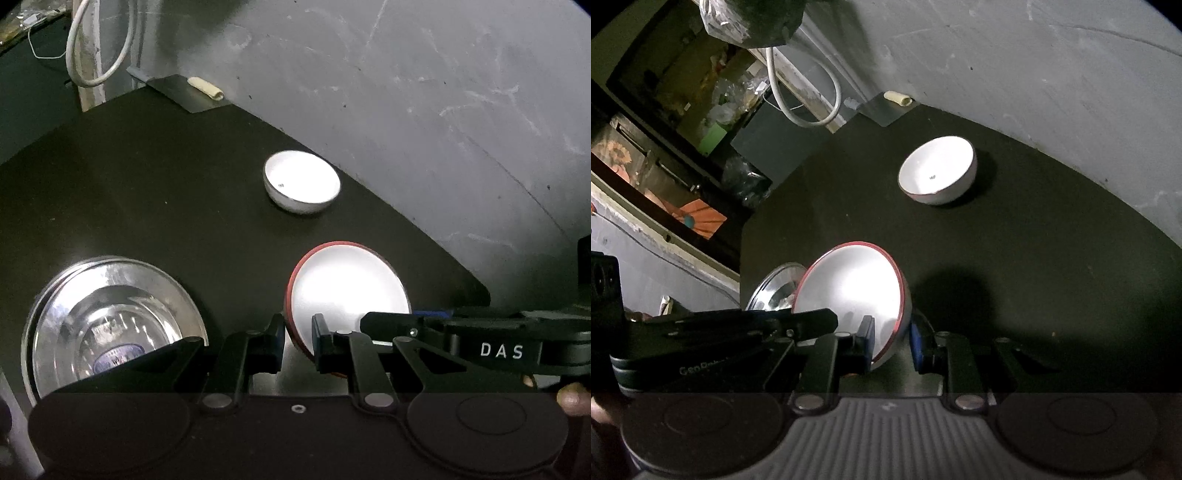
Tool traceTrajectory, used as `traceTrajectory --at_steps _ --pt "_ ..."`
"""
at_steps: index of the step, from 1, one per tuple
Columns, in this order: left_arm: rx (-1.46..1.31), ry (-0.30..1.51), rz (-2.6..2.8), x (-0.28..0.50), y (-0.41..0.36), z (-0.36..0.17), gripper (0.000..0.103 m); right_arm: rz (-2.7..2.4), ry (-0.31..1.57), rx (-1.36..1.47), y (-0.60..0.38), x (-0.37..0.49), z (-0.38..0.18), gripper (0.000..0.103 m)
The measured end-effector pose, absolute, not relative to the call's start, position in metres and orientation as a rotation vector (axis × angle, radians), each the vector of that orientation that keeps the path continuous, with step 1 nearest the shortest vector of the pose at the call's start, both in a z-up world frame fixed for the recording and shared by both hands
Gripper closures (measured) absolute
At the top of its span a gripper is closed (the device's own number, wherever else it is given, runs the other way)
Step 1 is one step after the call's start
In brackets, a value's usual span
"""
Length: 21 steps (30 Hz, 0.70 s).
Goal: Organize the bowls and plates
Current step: 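Lift the white bowl with both grippers and carry it over the steel pot, then lower the white bowl into the steel pot with both grippers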
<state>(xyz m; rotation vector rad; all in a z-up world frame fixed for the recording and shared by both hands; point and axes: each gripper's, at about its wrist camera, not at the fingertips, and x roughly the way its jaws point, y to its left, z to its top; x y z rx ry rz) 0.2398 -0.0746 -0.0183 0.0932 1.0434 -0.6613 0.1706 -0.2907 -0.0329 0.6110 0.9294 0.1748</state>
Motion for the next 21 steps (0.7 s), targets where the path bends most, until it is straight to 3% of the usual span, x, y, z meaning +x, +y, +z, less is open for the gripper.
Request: traceTrajectory --at_steps 21 --pt "0.103 1.108 -0.663 0.224 -0.068 -0.026 0.086 0.204 0.989 0.59 -0.287 0.157 -0.036 0.079"
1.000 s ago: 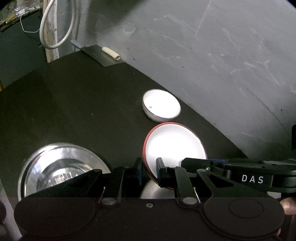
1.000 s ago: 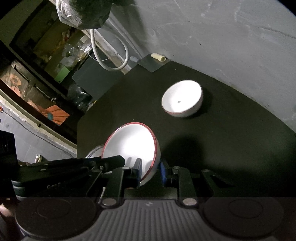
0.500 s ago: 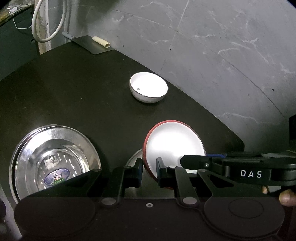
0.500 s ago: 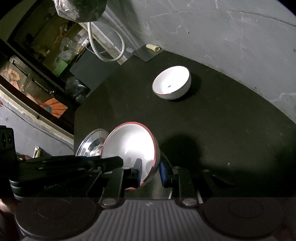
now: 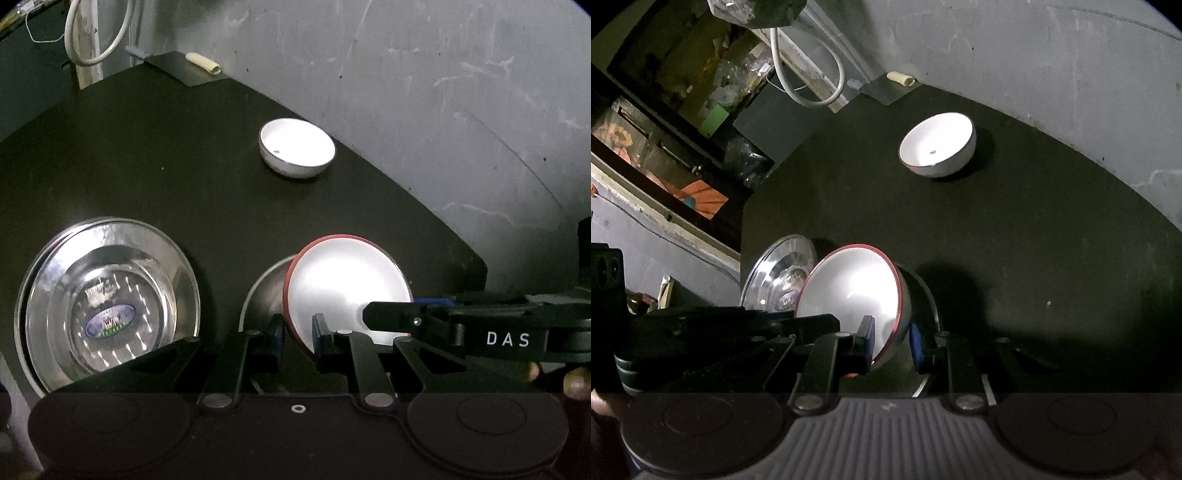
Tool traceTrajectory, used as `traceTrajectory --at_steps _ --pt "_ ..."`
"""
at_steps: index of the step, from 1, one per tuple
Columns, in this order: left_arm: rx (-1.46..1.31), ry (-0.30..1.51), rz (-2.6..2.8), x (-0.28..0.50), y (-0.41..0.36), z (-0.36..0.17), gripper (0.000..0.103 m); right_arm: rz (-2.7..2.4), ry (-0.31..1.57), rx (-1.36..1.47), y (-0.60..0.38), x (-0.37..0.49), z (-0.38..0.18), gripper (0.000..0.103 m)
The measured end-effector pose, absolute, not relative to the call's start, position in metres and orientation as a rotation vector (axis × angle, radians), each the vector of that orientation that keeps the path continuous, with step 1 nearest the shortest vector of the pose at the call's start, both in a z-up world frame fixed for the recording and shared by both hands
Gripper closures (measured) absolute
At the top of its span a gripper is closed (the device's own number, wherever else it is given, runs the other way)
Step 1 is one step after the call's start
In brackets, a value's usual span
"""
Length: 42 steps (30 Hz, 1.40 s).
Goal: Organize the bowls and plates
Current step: 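Lower the white bowl into the steel pot with both grippers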
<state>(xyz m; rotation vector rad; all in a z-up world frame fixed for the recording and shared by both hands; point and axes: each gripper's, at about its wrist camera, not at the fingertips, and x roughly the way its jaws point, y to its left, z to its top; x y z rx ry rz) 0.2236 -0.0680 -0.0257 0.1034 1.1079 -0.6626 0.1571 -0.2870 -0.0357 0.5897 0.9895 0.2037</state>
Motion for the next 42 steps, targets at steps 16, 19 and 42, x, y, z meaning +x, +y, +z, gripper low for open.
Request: traceTrajectory --at_steps 16,19,42 --pt "0.129 1.156 -0.637 0.225 -0.07 -0.034 0.086 0.215 1.034 0.575 -0.282 0.154 -0.04 0.079" --pt "0.129 1.164 -0.631 0.225 -0.07 -0.035 0.086 0.215 1.039 0.563 -0.281 0.155 -0.04 0.079" --pt "0.122 1.194 -0.611 0.228 -0.07 -0.041 0.085 0.215 1.064 0.447 -0.268 0.161 -0.033 0.074"
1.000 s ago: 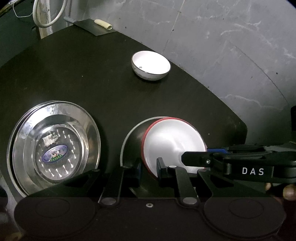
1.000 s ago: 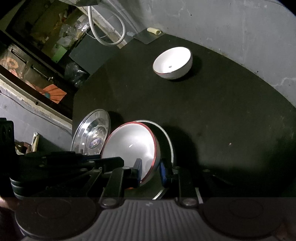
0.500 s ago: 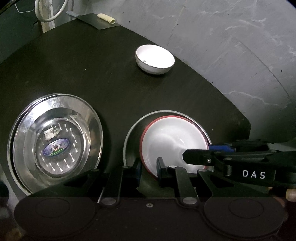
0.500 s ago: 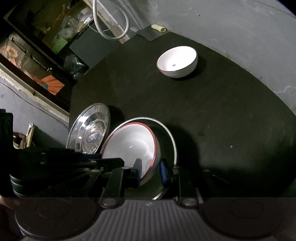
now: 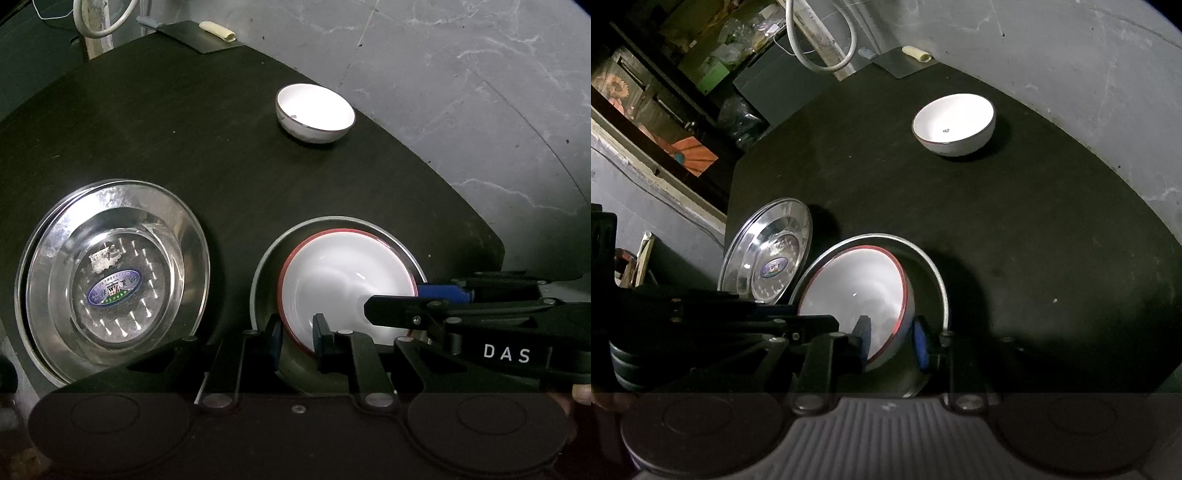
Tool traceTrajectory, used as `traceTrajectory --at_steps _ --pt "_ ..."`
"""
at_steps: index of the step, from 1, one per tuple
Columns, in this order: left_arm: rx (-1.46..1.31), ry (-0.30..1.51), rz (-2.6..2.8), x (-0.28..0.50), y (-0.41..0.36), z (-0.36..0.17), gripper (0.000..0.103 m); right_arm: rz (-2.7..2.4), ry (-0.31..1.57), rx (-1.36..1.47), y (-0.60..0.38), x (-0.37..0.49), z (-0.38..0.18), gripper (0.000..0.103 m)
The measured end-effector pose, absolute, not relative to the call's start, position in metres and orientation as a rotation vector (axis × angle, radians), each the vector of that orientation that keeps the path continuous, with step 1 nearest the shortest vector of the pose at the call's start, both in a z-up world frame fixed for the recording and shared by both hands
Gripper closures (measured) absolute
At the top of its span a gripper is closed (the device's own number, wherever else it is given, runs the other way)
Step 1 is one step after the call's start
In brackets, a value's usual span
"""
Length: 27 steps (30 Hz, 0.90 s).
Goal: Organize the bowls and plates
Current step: 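Lower the white bowl into the steel pot with both grippers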
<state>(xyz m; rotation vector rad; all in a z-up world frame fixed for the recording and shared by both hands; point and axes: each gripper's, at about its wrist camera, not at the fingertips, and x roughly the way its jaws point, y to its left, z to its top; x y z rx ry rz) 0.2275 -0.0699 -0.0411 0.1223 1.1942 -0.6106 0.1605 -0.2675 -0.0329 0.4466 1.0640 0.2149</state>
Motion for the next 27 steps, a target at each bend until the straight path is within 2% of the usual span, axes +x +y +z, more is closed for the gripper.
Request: traceTrajectory --at_steps 27 --pt "0.119 1.195 -0.606 0.2284 -0.0666 -0.0383 0.084 0.208 1.074 0.436 -0.2711 0.1602 -0.0294 0.072"
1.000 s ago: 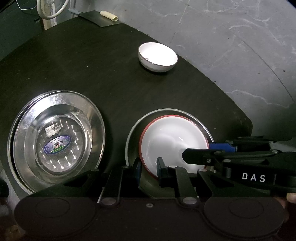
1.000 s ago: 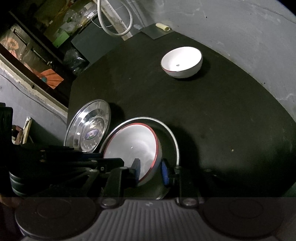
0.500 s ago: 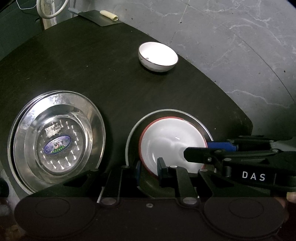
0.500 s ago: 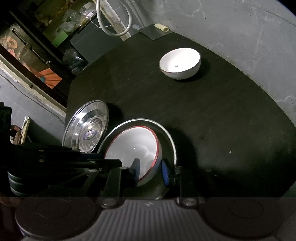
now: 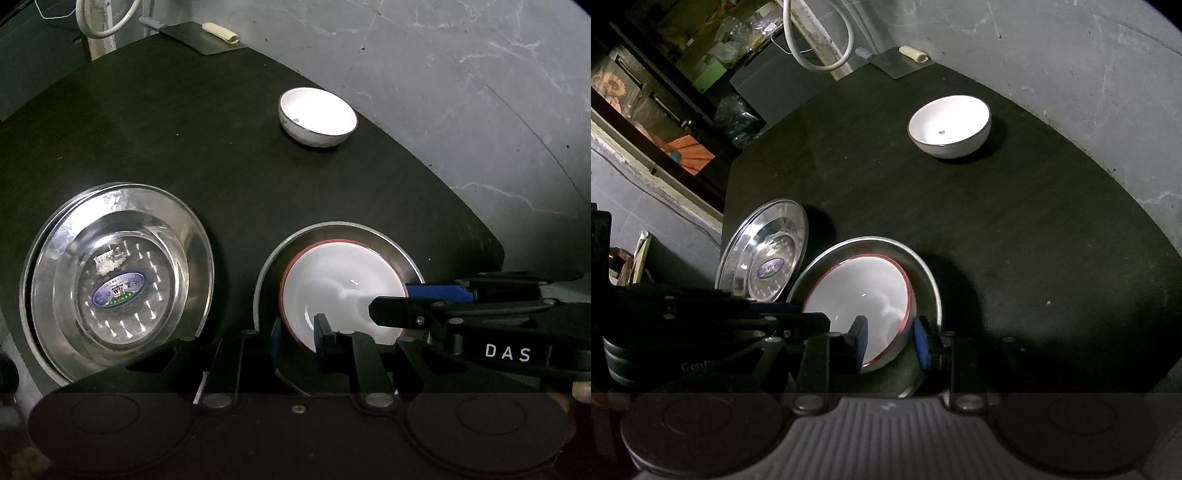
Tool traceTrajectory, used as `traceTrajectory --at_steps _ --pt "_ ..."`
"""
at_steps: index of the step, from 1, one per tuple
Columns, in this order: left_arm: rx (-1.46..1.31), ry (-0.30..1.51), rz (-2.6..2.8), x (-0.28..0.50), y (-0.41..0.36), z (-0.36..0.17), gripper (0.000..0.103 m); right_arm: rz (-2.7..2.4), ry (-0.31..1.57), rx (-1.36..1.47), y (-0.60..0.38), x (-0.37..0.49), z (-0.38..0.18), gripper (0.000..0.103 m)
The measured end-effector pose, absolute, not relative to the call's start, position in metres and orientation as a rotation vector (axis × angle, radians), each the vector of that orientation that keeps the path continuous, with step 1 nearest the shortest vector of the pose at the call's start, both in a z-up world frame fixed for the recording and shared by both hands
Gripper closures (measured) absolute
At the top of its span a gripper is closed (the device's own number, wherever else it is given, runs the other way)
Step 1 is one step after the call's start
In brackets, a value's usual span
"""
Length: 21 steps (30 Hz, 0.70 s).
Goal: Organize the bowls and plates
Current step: 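Lower the white bowl into the steel pot with both grippers, then open both grippers and withdraw from the bowl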
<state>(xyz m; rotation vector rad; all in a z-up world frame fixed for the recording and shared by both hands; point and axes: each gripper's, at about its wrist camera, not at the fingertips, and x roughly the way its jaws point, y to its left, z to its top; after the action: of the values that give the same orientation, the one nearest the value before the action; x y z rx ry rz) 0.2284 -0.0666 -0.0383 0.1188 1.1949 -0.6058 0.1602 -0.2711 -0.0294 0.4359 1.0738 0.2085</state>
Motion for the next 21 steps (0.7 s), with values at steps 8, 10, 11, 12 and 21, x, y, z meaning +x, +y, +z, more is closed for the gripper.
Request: traceTrajectory --at_steps 8,10,11,12,21 --pt "0.12 1.196 -0.607 0.2285 -0.066 -0.0392 0.084 0.211 1.074 0.43 -0.2705 0.1594 -0.0276 0.071" --pt "0.12 1.192 -0.607 0.229 -0.0655 -0.0384 0.082 0.211 1.071 0.428 -0.2708 0.159 -0.0264 0.069" --pt "0.119 1.189 -0.607 0.2294 -0.0652 -0.0373 0.081 0.211 1.07 0.427 -0.2707 0.1592 -0.0256 0.068" --pt "0.117 1.185 -0.608 0.2294 -0.0647 -0.0363 0.081 0.212 1.069 0.425 -0.271 0.1591 -0.0249 0.068" --pt "0.102 1.175 -0.607 0.2289 -0.0639 -0.0315 0.076 0.211 1.057 0.423 -0.2733 0.1587 -0.0195 0.066"
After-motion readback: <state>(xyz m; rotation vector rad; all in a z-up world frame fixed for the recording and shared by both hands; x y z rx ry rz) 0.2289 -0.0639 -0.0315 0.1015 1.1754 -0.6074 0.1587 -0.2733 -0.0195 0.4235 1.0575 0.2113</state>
